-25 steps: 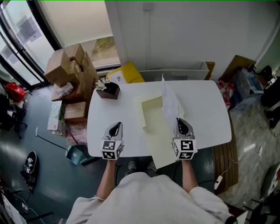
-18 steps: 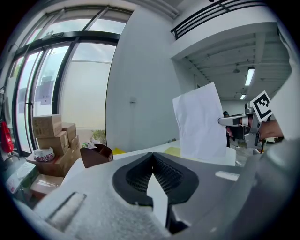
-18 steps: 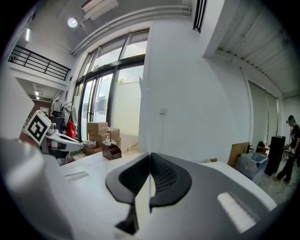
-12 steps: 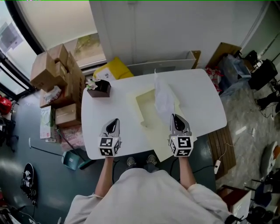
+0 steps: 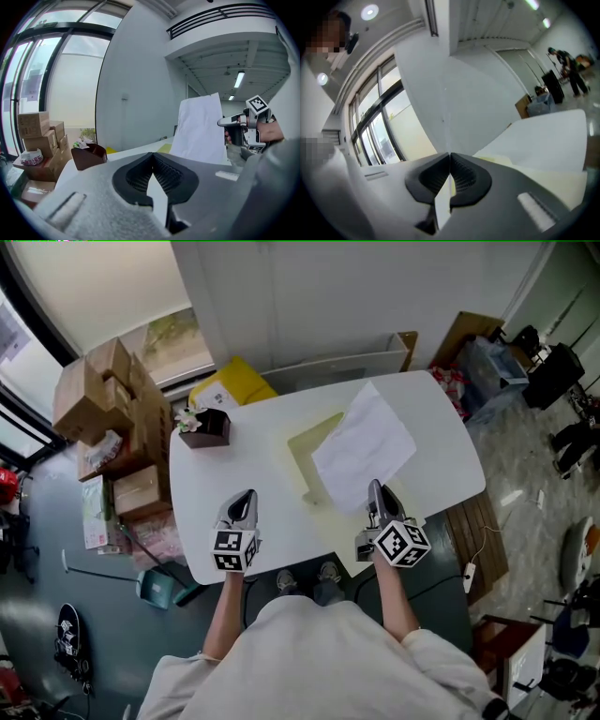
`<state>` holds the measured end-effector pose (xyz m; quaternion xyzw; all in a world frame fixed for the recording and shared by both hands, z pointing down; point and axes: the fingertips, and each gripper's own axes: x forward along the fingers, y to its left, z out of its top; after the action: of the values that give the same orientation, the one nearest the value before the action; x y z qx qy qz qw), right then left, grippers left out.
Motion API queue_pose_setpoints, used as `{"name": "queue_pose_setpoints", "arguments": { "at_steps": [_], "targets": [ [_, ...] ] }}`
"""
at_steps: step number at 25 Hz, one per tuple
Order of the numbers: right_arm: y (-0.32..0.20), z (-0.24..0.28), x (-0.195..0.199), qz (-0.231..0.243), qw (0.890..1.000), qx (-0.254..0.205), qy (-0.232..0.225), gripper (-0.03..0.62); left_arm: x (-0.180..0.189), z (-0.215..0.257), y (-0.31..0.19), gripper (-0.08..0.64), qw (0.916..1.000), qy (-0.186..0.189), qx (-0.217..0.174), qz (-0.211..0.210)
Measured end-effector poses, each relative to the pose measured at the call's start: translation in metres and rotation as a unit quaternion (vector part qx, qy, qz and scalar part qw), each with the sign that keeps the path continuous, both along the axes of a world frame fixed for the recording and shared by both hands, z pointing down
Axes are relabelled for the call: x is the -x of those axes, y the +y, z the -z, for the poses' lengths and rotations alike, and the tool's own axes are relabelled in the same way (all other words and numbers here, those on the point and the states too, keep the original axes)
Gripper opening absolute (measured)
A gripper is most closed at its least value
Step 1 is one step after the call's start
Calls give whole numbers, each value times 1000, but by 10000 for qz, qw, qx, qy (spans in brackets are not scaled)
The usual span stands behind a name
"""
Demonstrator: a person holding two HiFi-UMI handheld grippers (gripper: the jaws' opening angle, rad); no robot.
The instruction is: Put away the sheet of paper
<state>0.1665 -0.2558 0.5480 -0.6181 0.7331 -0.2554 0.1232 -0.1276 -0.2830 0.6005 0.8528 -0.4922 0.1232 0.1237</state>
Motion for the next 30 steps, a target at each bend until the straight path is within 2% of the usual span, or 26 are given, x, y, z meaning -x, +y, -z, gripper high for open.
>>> {"name": "queue_pose_setpoints", "arguments": {
  "at_steps": [2,4,7,10,13,16,19,30],
  "targets": [
    [4,-25,-13,-271,9964,222,-773,2,2,0,0,5,10000,-20,6,-5],
    [9,-56,-26,-546,9851,473,-1561,2,6,0,-1,5,10000,-38,13,11],
    [20,-110,-38,-871,9582,867,-2584,2,12,-1,-1,5,10000,-69,42,59],
    [36,-166,-44,-1133,9296,1372,-3228,2,14,-2,-1,5,9999,-87,61,84],
    [51,-208,-46,-1271,9116,1874,-3432,2,13,-2,-3,5,9999,-89,52,94],
    [60,-228,-47,-1315,8999,2218,-3518,2,11,-3,-4,5,9999,-97,61,110],
    [60,-231,-48,-1221,9011,2380,-3414,2,8,-5,-4,5,9998,-95,81,128],
    [22,-226,-43,-921,9067,2517,-3258,2,7,-9,-5,5,9995,-79,144,256]
  ]
}}
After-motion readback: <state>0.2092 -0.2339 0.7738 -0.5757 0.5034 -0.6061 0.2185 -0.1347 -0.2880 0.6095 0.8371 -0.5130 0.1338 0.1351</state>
